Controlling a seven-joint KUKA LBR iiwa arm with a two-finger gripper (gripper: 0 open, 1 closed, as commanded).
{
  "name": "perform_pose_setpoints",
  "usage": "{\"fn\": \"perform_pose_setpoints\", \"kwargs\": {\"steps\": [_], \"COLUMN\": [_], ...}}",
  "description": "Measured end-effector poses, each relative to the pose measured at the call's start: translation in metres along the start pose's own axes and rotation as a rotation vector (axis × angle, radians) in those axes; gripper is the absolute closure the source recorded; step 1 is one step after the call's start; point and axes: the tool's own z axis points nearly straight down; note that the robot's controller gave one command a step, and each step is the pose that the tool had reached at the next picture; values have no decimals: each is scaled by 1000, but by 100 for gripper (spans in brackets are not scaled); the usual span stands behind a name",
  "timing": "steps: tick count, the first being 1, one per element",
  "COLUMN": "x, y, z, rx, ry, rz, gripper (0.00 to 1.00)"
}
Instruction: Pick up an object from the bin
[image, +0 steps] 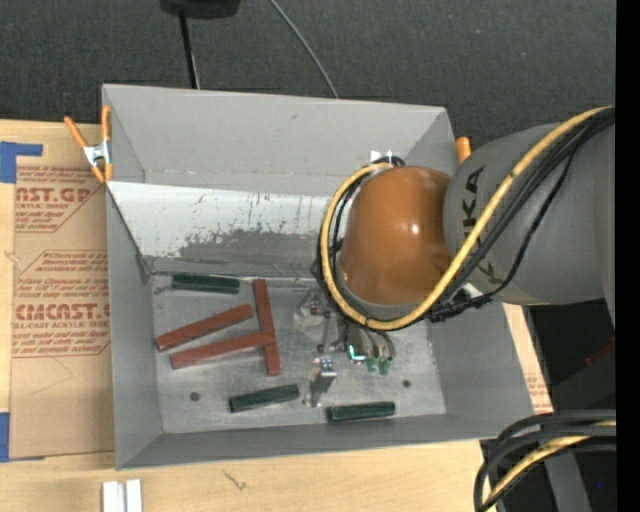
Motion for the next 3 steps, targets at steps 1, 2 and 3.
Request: {"fn": "perform_pose_setpoints", "kwargs": {"steps": [1,2,3], "x": [-2,8,8], "y": [0,1,1], "z": [-3,103,103], "rx": [-1,-3,-3], "ry": [-7,-8,-8], "rz": [1,86,86], "gripper": [0,100,100]}}
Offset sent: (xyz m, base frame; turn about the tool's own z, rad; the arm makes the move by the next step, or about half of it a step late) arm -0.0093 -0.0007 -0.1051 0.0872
